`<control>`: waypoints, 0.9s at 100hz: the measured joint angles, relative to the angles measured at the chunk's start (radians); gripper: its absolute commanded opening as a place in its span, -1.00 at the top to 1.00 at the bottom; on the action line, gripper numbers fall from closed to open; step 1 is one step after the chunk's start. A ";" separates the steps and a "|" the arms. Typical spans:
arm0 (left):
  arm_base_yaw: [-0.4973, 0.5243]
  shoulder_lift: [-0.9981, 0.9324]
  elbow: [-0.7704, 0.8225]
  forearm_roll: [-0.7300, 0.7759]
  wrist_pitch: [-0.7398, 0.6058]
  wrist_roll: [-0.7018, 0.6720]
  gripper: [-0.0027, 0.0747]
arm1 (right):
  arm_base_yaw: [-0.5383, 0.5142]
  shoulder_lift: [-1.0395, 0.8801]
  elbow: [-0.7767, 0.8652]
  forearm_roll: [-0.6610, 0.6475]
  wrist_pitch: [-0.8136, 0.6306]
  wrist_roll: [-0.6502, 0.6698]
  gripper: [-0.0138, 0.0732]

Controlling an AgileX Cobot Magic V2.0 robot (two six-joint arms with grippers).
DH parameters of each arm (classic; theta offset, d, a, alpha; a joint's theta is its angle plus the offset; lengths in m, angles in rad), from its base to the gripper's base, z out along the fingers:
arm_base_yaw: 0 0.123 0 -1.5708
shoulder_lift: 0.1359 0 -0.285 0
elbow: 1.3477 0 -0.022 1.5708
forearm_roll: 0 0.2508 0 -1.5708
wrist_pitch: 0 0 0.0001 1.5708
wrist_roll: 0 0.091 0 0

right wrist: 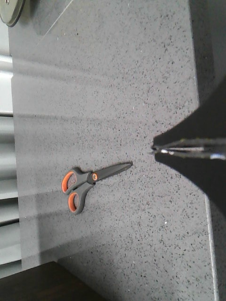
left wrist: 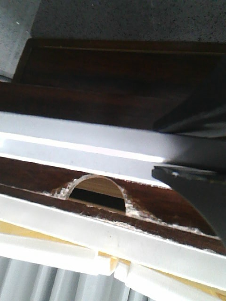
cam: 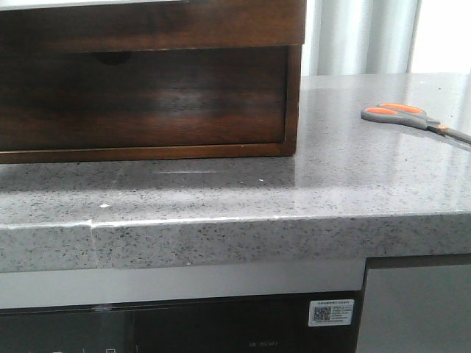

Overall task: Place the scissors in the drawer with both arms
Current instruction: 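Grip the white handle with the left gripper and pull the drawer open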

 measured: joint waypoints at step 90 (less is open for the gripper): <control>0.000 -0.026 0.045 0.111 -0.129 -0.179 0.14 | 0.000 0.000 0.000 0.000 0.022 0.000 0.83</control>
